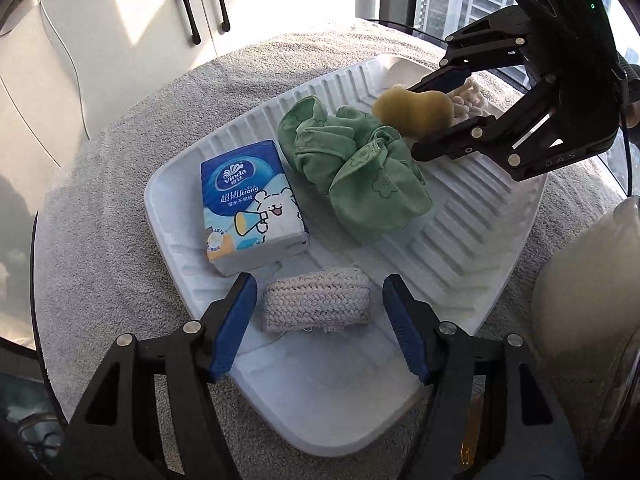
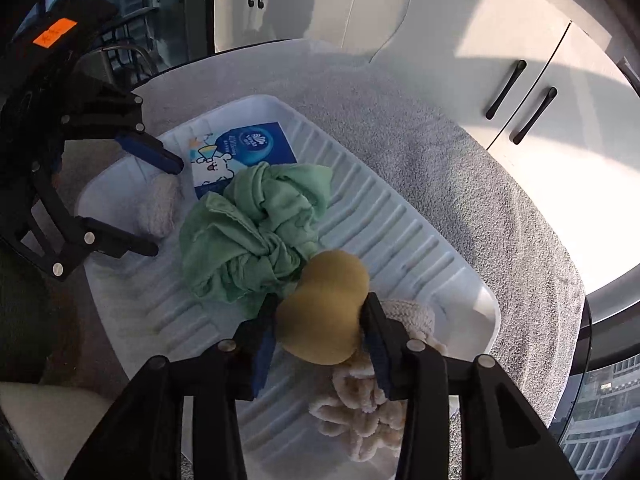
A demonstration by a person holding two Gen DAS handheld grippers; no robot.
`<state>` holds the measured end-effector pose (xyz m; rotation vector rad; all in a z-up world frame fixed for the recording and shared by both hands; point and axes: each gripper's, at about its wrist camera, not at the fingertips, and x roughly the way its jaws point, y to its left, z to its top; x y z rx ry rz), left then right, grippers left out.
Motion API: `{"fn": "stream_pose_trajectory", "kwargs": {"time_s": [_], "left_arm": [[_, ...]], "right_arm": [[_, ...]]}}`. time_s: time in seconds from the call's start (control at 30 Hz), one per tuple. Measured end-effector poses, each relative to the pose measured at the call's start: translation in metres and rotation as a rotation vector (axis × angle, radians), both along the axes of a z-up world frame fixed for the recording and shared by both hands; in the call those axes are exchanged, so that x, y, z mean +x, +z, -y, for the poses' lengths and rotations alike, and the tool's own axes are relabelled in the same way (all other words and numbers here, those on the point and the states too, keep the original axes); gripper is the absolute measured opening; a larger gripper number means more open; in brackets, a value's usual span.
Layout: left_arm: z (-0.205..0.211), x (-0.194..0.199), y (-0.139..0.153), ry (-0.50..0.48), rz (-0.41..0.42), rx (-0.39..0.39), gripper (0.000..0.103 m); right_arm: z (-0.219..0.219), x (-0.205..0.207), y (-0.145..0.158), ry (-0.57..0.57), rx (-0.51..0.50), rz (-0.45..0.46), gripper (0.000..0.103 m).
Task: Organize soft objects
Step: 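Lower both items into the tray and open both tools, then move both tools back to the yellow sponges beside the mug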
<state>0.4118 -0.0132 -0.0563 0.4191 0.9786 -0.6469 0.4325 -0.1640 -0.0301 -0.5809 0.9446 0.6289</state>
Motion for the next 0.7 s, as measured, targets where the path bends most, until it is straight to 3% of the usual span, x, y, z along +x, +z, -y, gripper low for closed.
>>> {"fn": "stream_pose_trajectory", "kwargs": {"time_s": [0.2,0.7], "left_arm": [[0.0,0.002,0.0,0.016,0.015,0.005,0.078],[-0.01,0.002,0.013,0.051,0.022,-0.066,0.095]], "right_arm": [[0.002,-0.002,0.0,-0.01,-0.023,0.027,0.058],[0.008,-0.011,0.02,-0.006,0.024,0.082,0.068]]}}
